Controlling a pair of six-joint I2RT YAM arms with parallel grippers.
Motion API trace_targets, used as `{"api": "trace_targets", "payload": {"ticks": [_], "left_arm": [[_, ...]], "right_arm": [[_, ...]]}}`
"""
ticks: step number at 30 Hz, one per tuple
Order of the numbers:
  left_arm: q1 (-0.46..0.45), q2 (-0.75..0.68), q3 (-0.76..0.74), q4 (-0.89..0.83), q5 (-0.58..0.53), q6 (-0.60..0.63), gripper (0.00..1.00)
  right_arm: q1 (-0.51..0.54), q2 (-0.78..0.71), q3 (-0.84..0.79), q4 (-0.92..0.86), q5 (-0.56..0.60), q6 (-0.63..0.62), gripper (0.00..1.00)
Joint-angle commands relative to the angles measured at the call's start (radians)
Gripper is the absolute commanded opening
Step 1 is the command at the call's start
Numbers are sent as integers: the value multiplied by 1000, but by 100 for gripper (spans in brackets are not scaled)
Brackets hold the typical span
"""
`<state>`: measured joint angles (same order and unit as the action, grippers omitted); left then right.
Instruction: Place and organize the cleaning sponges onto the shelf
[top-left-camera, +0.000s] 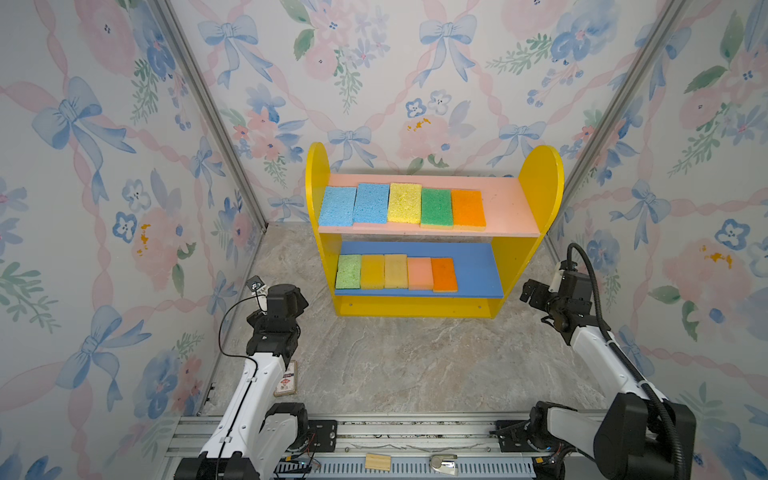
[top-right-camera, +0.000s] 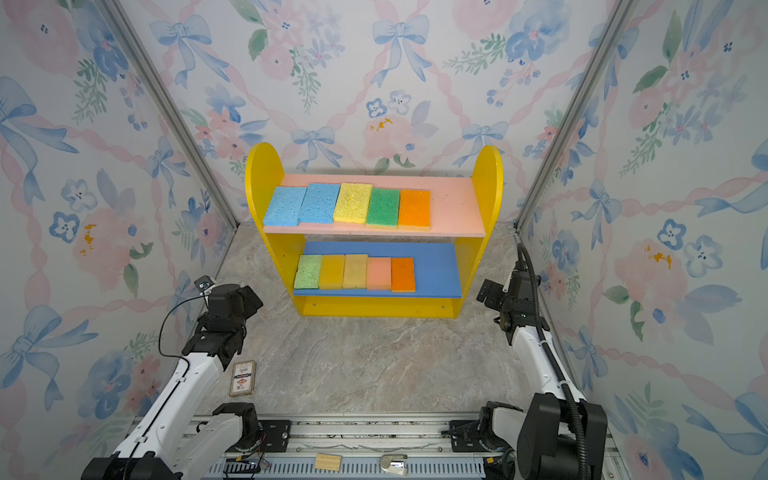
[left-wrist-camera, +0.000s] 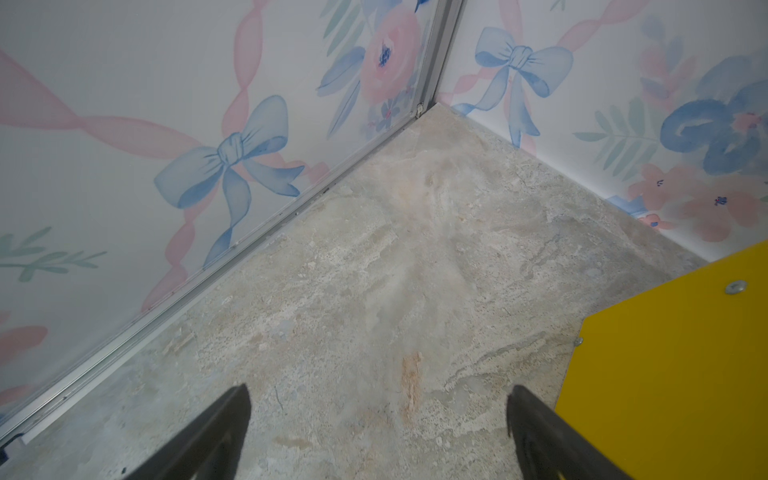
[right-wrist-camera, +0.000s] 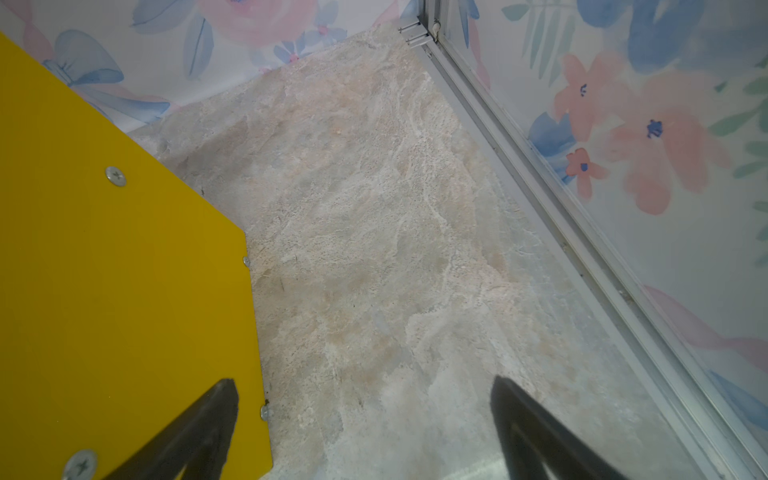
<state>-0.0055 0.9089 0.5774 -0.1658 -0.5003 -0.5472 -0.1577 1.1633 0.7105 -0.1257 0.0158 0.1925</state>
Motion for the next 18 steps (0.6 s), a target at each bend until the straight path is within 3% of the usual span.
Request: {"api": "trace_targets", "payload": {"ticks": [1, 6, 18], "left_arm": [[6, -10, -45, 172, -5, 75, 98], [1, -1, -105, 285, -38, 131, 98], [-25, 78, -159, 491, -88, 237, 98]], "right_arm": [[93, -35, 95, -68, 99, -47, 97], [218, 36, 102, 41, 217, -61, 97], [192, 258, -34, 405, 122, -190, 97]]}}
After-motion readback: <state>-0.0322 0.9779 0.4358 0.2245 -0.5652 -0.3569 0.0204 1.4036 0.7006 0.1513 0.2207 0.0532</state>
